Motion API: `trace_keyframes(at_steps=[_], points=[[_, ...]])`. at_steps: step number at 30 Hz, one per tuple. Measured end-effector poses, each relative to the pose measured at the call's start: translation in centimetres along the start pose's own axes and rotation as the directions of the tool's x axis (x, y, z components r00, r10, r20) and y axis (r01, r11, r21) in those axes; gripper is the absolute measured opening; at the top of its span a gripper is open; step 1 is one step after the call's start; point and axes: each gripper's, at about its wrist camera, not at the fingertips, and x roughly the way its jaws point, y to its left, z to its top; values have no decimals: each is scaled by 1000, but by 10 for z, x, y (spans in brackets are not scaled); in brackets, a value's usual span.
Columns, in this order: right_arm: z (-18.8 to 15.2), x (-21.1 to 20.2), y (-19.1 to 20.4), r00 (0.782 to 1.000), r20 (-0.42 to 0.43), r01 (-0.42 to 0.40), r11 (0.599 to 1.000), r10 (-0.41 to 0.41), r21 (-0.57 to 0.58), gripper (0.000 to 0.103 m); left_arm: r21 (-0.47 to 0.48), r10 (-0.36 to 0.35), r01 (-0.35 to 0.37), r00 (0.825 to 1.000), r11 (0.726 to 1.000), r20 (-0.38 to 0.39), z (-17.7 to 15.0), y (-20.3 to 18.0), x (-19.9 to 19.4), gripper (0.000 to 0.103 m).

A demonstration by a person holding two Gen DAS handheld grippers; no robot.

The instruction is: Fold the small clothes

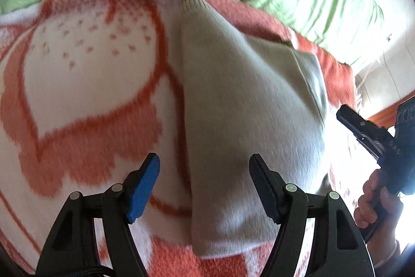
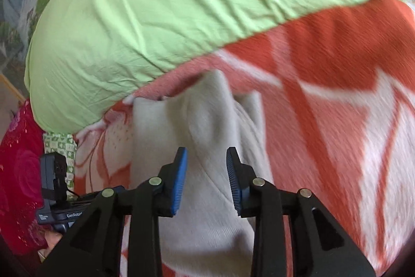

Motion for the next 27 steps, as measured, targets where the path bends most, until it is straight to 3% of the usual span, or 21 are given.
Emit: trace_keyframes(at_steps=[2, 4, 6, 7, 8, 9, 13, 18, 21, 23, 25, 27], points=[[6, 11, -2, 998, 6, 56, 998, -56, -3, 39, -20, 3, -2, 1000, 1000, 4, 10, 3, 3, 72], [10, 26, -8, 1000, -19, 19, 999, -18, 31, 45, -36, -4, 4, 1000, 999, 1, 21, 5, 8, 72], [12, 44, -12, 997, -59, 46, 998, -44, 35, 46, -42, -7, 7, 1000, 999, -8, 30, 2, 17, 73], [13, 49, -14, 997, -71, 44, 998, -41, 36, 44, -43, -2, 2, 1000, 999, -10, 31, 1, 20, 73], [14, 52, -13, 997, -80, 22, 999, -19, 37, 15, -43, 3, -4, 1000, 999, -10, 34, -1, 23, 73], [16, 51, -14, 997, -76, 3, 999, 0, 41, 8, -40, 6, -6, 1000, 999, -9, 37, -3, 25, 73], [24, 26, -25, 999, 25, -37, 996, 35, 79, 7, -31, 19, -19, 1000, 999, 4, 51, -9, 32, 74], [13, 58, -55, 1000, -29, 15, 992, -11, 127, 7, -8, 68, -68, 998, 998, -12, 64, -18, 63, 80], [9, 58, -55, 1000, -19, 8, 991, -5, 133, 7, -22, 53, -53, 998, 998, -18, 64, -16, 62, 80], [8, 45, -53, 1000, -2, -8, 992, 8, 128, 10, -25, 37, -38, 999, 999, -19, 61, -13, 54, 80], [4, 29, -48, 1000, 8, 6, 994, -7, 112, 25, -32, 21, -21, 1000, 999, -23, 54, -7, 44, 80], [-3, 7, -46, 999, 39, 17, 994, -22, 107, 49, -54, -13, 12, 1000, 998, -24, 42, 0, 35, 80]])
